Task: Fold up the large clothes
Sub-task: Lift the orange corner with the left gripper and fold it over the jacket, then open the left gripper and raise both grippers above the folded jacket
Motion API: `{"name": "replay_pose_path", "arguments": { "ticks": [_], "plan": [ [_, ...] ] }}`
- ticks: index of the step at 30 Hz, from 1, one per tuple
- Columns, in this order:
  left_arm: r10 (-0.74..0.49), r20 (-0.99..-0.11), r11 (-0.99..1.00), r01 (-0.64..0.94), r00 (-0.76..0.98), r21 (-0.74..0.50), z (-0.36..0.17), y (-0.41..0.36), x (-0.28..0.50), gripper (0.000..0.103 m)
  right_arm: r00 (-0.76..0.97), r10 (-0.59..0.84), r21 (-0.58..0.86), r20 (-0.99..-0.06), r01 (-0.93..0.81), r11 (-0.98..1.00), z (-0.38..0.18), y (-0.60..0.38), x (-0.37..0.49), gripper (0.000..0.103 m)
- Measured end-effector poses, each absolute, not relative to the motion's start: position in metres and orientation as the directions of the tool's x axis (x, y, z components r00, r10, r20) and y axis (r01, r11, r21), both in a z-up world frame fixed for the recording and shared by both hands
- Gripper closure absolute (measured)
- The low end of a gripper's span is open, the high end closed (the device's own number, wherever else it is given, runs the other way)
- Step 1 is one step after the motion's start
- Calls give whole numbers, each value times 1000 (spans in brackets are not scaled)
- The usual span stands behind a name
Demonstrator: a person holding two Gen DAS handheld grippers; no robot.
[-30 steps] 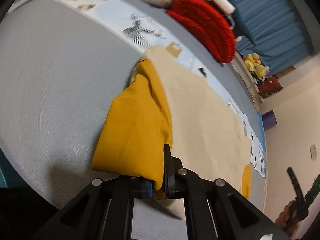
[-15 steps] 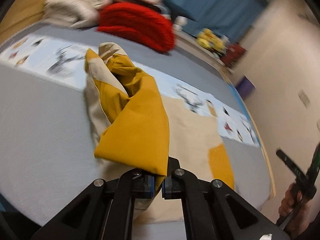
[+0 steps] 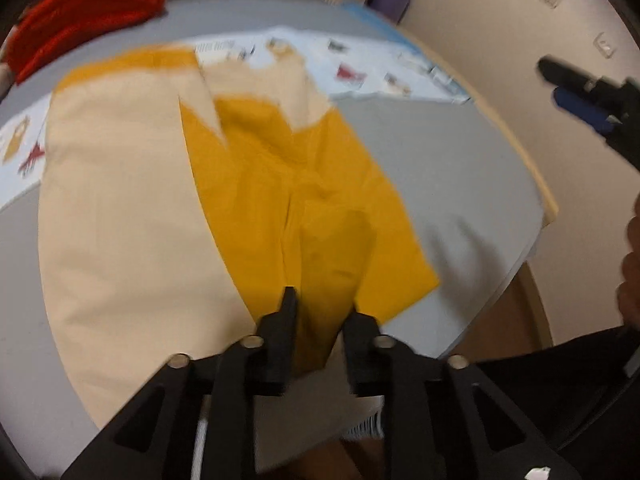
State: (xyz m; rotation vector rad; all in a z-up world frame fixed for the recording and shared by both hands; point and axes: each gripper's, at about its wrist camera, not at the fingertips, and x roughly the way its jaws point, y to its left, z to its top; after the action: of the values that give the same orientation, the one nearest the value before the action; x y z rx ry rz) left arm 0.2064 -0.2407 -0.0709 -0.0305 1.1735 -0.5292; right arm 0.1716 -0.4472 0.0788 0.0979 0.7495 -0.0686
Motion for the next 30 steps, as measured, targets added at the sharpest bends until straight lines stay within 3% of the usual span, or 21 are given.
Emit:
{"name": "replay_pose_path", "arguments": {
  "ticks": [6, 11, 22, 26, 30],
  "plan": [
    [-516, -801, 843, 350, 304, -410, -22, -202, 203, 63, 736, 23, 102, -677, 62, 993, 80, -434, 180, 43],
    [-522, -750, 844, 371, 405, -387, 35, -171, 190, 60, 739, 70, 114, -670, 9, 993, 83, -409, 186, 43],
    [-213, -733, 965, 258, 646, -53, 93, -80, 220, 61, 708, 139, 118, -693, -79, 990, 76, -359, 197, 43],
    [-118, -703, 979, 200, 701, 35, 66, -64, 226, 62, 678, 155, 128, -719, -90, 988, 67, -351, 204, 43],
    [-72, -803, 987, 157, 592, 27, 25, -63, 238, 67, 620, 175, 139, -765, -106, 985, 50, -342, 214, 43]
  ]
}}
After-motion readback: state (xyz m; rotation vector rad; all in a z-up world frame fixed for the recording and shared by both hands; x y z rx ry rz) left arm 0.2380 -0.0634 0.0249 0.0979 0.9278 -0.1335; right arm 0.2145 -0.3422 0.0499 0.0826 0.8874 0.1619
